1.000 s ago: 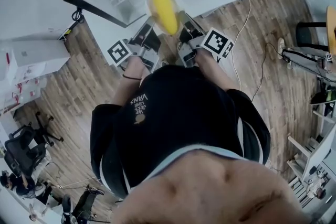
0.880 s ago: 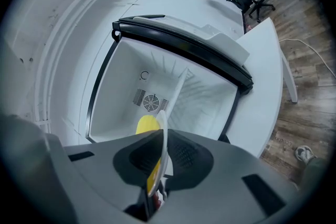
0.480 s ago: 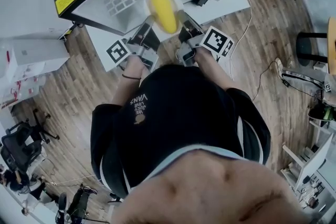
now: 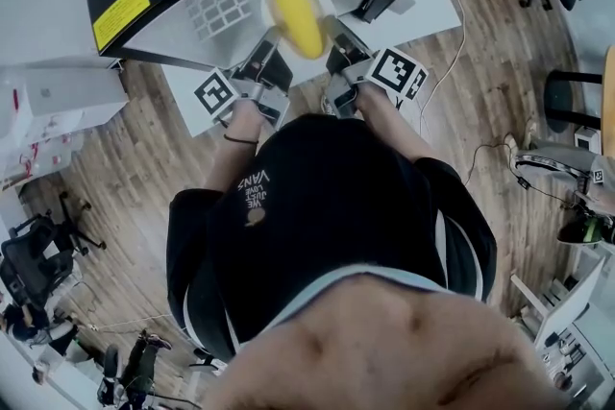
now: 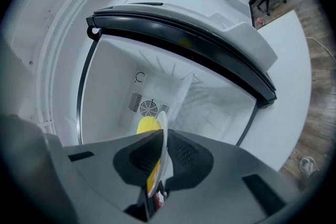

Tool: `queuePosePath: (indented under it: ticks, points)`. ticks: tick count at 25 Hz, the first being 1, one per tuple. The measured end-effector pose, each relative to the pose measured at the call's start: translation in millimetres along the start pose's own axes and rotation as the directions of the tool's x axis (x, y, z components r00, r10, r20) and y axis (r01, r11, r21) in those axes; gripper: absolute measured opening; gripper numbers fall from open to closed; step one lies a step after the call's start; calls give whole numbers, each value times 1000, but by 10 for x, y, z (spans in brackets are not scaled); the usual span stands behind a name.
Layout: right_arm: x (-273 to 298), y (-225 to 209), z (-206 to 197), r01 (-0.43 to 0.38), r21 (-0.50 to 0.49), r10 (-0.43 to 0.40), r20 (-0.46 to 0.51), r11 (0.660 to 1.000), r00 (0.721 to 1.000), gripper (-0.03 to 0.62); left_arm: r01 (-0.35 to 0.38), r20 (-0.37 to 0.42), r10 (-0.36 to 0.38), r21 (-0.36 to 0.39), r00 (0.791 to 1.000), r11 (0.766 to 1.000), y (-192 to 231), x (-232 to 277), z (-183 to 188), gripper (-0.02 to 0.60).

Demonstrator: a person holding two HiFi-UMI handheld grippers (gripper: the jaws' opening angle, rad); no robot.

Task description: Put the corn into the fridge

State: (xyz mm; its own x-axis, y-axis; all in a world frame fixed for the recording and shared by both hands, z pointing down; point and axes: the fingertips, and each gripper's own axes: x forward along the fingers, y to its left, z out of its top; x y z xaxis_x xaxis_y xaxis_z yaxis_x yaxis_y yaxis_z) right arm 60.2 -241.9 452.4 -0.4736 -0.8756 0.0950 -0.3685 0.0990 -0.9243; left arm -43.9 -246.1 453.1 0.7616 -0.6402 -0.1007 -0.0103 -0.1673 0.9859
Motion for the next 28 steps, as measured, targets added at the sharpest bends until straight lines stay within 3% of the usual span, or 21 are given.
queuePosePath:
  ticks: [7, 15, 19, 28]
  points:
    - [99, -85, 116, 32, 2, -32, -26, 999, 999, 26, -13, 31, 13, -26, 999, 1000, 46, 116, 69, 52]
    - [235, -66, 172, -19, -4, 19, -48, 1000, 999, 26, -23, 78, 28, -59, 997, 998, 104, 145, 113, 52]
    - [237, -135, 173, 34, 0, -34, -65, 999, 997, 26, -20, 98, 28, -75, 995, 997, 110, 147, 142, 52]
    - [381, -47, 214, -58, 5, 58, -94, 998, 994, 26, -2, 162, 26, -147, 987, 989, 109, 155, 185, 52]
